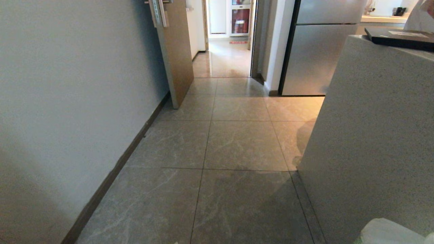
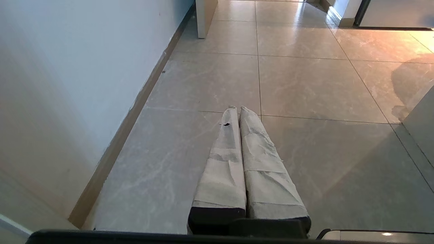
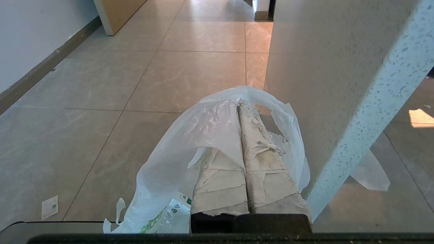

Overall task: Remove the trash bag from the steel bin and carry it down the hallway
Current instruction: Put the trash bag at the door

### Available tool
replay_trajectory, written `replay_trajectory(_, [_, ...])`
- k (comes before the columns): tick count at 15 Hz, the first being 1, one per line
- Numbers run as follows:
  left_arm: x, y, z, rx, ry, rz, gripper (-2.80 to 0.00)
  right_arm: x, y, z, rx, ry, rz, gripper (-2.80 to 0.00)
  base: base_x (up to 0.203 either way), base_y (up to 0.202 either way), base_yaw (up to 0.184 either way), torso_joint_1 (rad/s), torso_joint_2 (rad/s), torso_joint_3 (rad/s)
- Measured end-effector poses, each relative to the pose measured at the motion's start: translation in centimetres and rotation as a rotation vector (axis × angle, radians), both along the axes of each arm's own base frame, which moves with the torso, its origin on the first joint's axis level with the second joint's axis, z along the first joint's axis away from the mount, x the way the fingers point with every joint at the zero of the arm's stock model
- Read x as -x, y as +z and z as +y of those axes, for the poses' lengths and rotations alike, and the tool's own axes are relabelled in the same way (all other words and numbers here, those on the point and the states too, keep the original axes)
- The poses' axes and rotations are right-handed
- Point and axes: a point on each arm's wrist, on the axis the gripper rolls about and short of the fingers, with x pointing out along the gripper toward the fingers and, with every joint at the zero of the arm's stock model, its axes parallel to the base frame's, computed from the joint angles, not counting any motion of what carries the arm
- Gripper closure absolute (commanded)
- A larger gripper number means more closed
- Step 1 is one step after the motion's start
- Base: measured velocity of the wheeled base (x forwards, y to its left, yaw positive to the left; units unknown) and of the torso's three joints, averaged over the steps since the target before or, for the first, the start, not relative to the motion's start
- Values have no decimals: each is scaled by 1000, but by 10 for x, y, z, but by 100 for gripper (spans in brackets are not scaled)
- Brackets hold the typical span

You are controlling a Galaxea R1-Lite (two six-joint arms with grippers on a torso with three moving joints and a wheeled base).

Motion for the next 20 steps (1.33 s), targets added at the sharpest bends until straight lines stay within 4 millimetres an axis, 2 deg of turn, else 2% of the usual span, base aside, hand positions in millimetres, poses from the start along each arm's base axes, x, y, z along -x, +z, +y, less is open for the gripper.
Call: replay_trajectory(20, [0, 0, 0, 0, 0, 0, 0, 0, 0, 0, 0, 0, 0, 0, 188, 0, 1, 3, 2, 2])
